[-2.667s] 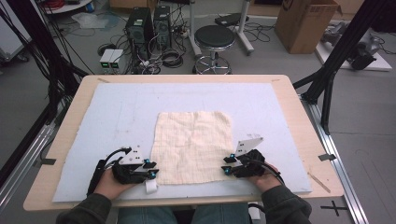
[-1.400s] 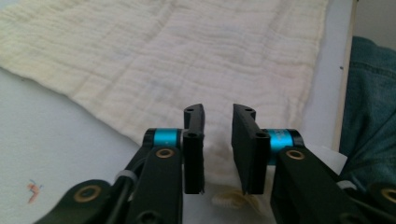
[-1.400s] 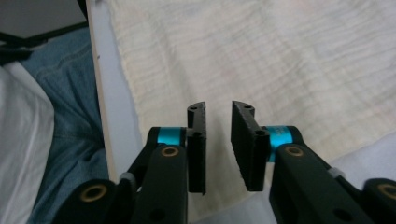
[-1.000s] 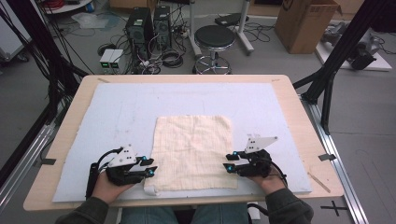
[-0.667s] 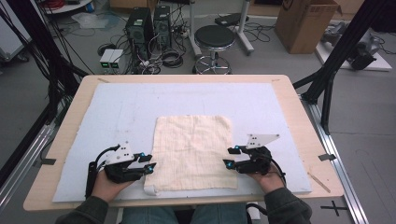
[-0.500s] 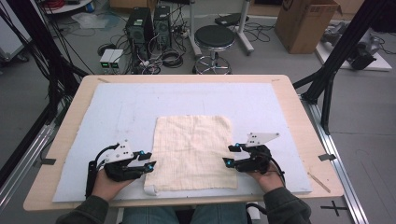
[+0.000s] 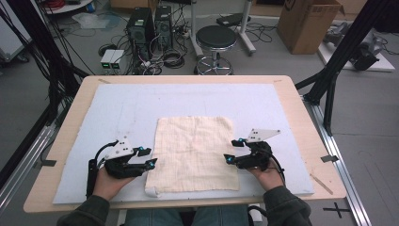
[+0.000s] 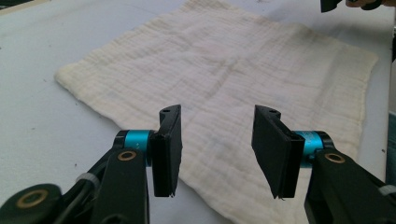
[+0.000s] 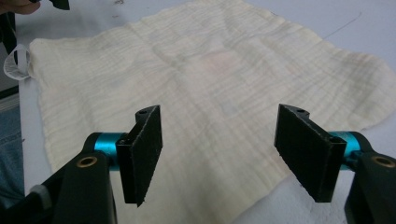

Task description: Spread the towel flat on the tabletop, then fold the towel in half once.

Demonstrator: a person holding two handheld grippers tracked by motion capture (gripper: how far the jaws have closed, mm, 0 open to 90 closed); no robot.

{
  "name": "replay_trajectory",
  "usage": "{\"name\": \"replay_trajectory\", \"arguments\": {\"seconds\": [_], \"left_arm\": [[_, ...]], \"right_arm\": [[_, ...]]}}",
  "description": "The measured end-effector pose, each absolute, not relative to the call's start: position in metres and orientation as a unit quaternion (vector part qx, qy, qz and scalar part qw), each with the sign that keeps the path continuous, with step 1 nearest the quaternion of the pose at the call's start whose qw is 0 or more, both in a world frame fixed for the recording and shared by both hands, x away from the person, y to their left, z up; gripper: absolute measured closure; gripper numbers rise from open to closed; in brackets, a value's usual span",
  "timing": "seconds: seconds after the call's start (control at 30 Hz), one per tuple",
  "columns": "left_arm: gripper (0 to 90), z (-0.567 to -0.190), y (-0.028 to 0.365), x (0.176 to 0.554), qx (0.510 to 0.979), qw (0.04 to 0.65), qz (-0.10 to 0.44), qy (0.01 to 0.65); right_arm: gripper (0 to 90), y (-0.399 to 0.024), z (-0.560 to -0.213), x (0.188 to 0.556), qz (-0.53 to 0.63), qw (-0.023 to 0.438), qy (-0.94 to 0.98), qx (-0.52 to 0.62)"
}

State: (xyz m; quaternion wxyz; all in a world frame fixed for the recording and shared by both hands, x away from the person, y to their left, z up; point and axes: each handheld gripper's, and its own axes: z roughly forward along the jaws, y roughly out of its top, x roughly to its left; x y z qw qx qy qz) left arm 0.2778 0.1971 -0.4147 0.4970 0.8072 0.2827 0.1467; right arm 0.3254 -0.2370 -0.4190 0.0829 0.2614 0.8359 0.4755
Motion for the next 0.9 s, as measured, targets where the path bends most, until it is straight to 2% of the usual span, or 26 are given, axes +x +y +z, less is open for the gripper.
{"name": "replay_trajectory", "arguments": {"seconds": [0.9], "left_arm": [[47.2,-0.409,0.188,0.293,0.814,0.485,0.148,0.285]], "right_arm": [[31.0,-0.223,-0.415,0.34,0.48,0.075,0.836,0.257]]}}
